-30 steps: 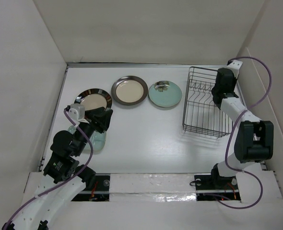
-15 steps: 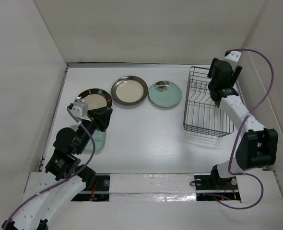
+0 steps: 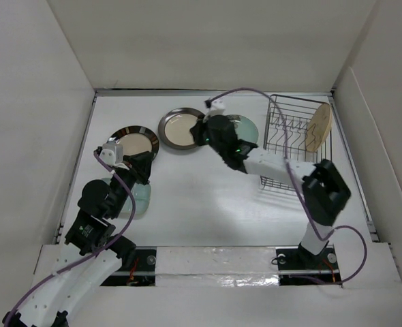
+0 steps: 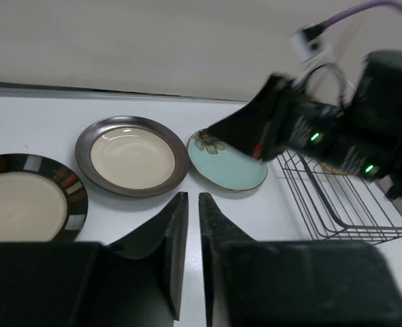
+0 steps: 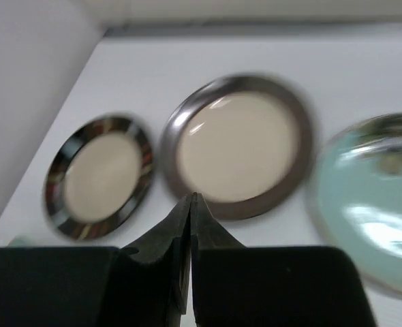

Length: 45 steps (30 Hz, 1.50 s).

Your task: Load the plates into the dish rack

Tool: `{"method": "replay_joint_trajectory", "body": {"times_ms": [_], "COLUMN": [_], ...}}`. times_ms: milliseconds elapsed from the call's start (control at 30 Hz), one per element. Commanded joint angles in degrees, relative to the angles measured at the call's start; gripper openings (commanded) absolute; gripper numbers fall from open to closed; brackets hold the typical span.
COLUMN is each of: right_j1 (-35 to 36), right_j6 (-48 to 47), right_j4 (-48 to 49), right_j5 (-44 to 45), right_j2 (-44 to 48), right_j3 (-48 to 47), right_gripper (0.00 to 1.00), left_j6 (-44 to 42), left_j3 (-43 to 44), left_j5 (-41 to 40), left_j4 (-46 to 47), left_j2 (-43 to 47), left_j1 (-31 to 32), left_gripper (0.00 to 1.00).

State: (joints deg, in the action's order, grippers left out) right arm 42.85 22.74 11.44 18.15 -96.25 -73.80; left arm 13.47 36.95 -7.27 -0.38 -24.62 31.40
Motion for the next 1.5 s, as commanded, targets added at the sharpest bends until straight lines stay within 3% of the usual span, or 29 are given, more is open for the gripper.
{"method": "replay_joint_trajectory", "body": {"times_ms": [0, 67, 100, 133, 200, 467, 700, 867, 1067, 1267, 1367, 1400, 1467], "right_j1": [7.0, 9.7, 10.3, 10.8, 10.9, 10.3, 9.3, 9.3, 9.8, 9.8, 9.8, 9.8, 9.8], "right_j6": [6.3, 7.0, 8.6, 9.6, 13.6, 28.1, 38.5, 39.8, 46.1, 51.3, 52.1, 52.2, 51.8], "right_j4": [4.1, 3.8, 4.7, 6.8, 7.2, 2.4, 0.2, -0.9, 3.1, 4.1, 4.2, 4.3, 5.7], "right_j5": [-10.7, -14.2, -14.9, -16.1, -17.3, -8.0, -8.7, -9.8, -9.6, -10.6, -10.5, -10.7, -11.3], "right_j2": [-9.3, -14.7, -16.1, -17.6, -22.3, -35.0, -42.4, -46.9, -49.7, -52.0, -52.5, -52.5, -51.9], "right_j3": [-5.0, -8.7, -9.2, -10.6, -13.3, -25.2, -29.6, -34.6, -35.0, -37.4, -37.7, -37.9, -37.1], "right_gripper": [0.12, 0.22, 0.40, 0.51, 0.63, 0.67, 0.63, 0.63, 0.59, 0.45, 0.30, 0.19, 0.09], "left_j6": [-0.1, -0.2, -0.4, -0.4, -0.4, -0.5, -0.6, -0.6, -0.5, -0.4, -0.5, -0.5, -0.6], "left_j3": [0.8, 0.7, 0.4, 0.5, 0.7, 0.8, 0.6, 0.7, 0.7, 0.6, 0.3, 0.4, 0.6], "left_j5": [-2.5, -3.0, -3.2, -3.7, -3.3, -2.0, -1.7, -1.1, 0.1, 0.5, -0.2, -0.2, -0.1], "left_j4": [1.3, 1.8, 2.0, 1.9, 1.8, 2.1, 2.4, 2.4, 2.5, 2.7, 2.7, 2.4, 2.6], "left_j2": [0.4, 1.0, 1.2, 1.2, 0.9, 0.1, 1.3, 2.3, 2.4, 2.6, 2.6, 2.4, 2.6], "left_j1": [-0.2, -0.2, -0.2, -0.2, -0.2, -0.2, -0.2, -0.2, -0.2, -0.2, -0.2, -0.2, -0.2], "left_gripper": [0.11, 0.16, 0.19, 0.20, 0.22, 0.24, 0.25, 0.25, 0.26, 0.26, 0.26, 0.26, 0.26]}}
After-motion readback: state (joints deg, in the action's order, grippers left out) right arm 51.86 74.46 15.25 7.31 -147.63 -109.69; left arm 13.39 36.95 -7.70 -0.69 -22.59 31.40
